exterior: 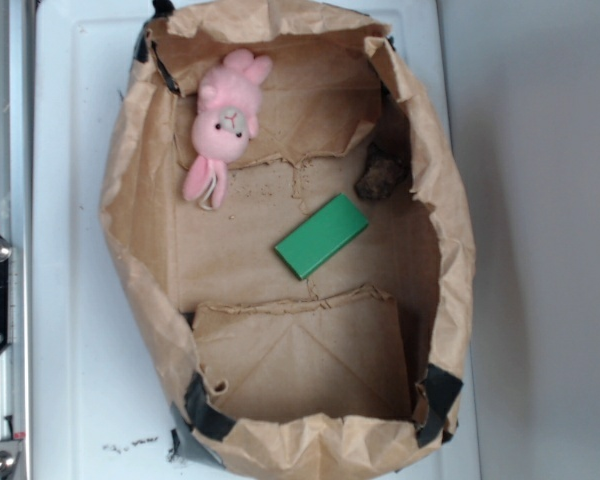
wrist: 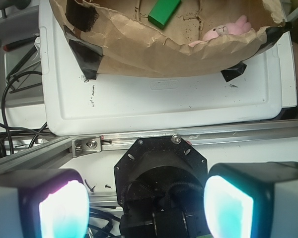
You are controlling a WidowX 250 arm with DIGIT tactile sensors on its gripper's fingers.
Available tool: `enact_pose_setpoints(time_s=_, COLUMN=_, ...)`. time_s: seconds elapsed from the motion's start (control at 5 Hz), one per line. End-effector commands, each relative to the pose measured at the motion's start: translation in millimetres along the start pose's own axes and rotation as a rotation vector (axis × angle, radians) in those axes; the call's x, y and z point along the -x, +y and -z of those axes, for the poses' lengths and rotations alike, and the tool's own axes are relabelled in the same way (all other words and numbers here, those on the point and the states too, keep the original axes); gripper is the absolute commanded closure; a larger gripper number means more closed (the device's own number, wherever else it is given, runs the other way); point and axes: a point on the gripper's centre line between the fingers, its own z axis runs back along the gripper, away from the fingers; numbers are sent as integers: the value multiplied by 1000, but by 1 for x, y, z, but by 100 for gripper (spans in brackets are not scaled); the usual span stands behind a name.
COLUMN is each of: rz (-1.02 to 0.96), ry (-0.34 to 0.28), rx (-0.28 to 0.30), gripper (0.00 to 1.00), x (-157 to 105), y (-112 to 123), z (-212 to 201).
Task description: Grab the green block.
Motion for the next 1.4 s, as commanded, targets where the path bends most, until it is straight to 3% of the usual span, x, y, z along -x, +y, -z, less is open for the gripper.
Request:
enact_pose_setpoints(time_s=0.0, rz=0, ry=0, rx=0, gripper=0, x=0, y=0, z=0)
enact_pose_setpoints(time_s=0.4, rz=-80, ry=-52, rx=-3, gripper=0, x=-71, y=18, z=-1)
enact_pose_setpoints(time_s=0.6, rz=-117, ry=-58, rx=-32, gripper=0, x=-102, y=33, z=12)
enact_pose_setpoints(time_s=0.8, rz=-163, ry=-107, rx=-26, gripper=0, x=-130, y=49, z=30)
enact_pose_setpoints(time_s=1.0, rz=-264, ry=-172, rx=-70, gripper=0, x=-148, y=58, z=40)
enact_pose_setpoints(time_s=1.2, rz=-264, ry=-172, rx=-70, gripper=0, x=-148, y=58, z=40)
